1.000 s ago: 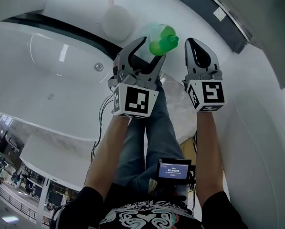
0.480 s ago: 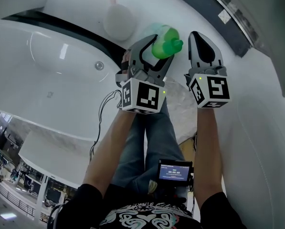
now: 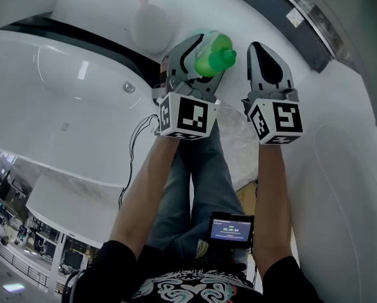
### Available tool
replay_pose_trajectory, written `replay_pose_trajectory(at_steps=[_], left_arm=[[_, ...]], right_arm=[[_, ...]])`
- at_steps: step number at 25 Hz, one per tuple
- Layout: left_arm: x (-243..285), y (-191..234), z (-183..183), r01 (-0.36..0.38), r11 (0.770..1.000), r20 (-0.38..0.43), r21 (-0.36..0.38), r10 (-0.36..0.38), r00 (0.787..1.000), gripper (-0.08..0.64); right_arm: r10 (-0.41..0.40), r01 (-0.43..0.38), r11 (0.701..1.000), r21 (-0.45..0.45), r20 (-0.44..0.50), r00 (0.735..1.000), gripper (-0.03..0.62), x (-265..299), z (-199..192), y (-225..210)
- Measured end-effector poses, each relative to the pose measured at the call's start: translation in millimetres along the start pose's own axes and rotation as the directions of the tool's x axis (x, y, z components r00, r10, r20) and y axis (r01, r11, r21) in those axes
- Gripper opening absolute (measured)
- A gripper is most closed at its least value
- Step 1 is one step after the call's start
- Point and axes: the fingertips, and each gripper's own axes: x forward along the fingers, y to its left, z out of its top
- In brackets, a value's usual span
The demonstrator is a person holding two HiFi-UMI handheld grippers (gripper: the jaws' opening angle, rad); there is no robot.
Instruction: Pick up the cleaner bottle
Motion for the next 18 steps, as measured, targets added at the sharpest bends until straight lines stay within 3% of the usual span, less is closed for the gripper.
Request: replay_pose_trajectory(at_steps=[18], left_arm=[[26, -6, -13, 0.044, 0.999, 0.019, -0.004, -0.044, 0.999, 0.255]], right_arm=[[-0.007, 0.007, 1.000, 0.028, -0.004, 1.000, 0.029, -2, -8, -4]])
